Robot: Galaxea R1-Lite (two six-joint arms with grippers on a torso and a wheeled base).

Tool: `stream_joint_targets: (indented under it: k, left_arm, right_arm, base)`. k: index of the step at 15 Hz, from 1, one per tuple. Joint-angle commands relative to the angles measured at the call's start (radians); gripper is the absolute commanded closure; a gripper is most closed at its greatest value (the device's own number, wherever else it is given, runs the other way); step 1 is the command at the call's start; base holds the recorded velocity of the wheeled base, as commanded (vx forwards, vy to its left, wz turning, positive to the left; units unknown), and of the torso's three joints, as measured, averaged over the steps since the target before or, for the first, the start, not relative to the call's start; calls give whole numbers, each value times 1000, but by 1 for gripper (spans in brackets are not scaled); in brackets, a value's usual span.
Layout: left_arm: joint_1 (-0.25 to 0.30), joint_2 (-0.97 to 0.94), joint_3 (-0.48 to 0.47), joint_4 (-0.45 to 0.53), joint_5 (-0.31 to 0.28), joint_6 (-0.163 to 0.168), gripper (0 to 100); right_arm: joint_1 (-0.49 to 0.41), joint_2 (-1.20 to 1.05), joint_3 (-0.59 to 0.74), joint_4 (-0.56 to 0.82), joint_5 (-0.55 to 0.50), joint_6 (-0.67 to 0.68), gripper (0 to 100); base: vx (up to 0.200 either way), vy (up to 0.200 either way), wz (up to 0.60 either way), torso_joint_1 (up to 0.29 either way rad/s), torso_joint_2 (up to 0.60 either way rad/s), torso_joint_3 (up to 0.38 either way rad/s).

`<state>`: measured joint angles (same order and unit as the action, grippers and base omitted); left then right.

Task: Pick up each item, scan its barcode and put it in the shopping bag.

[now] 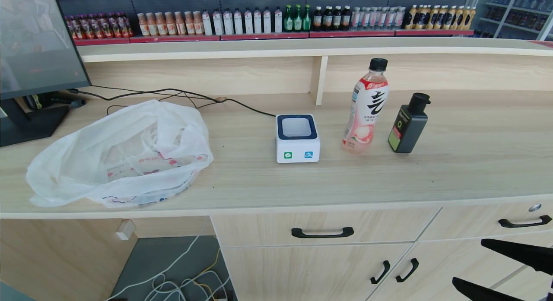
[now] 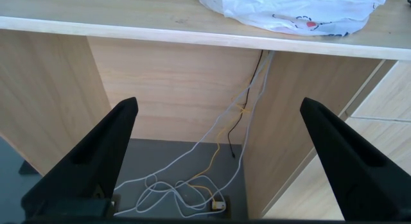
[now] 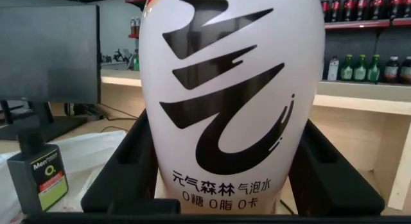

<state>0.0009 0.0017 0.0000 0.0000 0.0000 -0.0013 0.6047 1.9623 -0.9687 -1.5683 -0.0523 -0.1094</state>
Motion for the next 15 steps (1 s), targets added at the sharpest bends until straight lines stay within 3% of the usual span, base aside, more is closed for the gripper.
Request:
stream_joint_targets:
  k: [1, 14, 15]
  left_arm:
    - [1, 0, 0, 0, 0, 0, 0]
    - [-1, 0, 0, 0, 0, 0, 0]
    - [1, 0, 0, 0, 0, 0, 0]
  right_arm:
    - [6, -54, 67, -3, 0, 8, 100]
    - [-6, -77, 108, -3, 0, 79, 100]
    - [-6, -76, 108, -3, 0, 79, 100]
  base:
    - [0, 0, 0, 0, 0, 0]
    - [0, 0, 0, 0, 0, 0]
    - [0, 200, 0, 2, 7, 7]
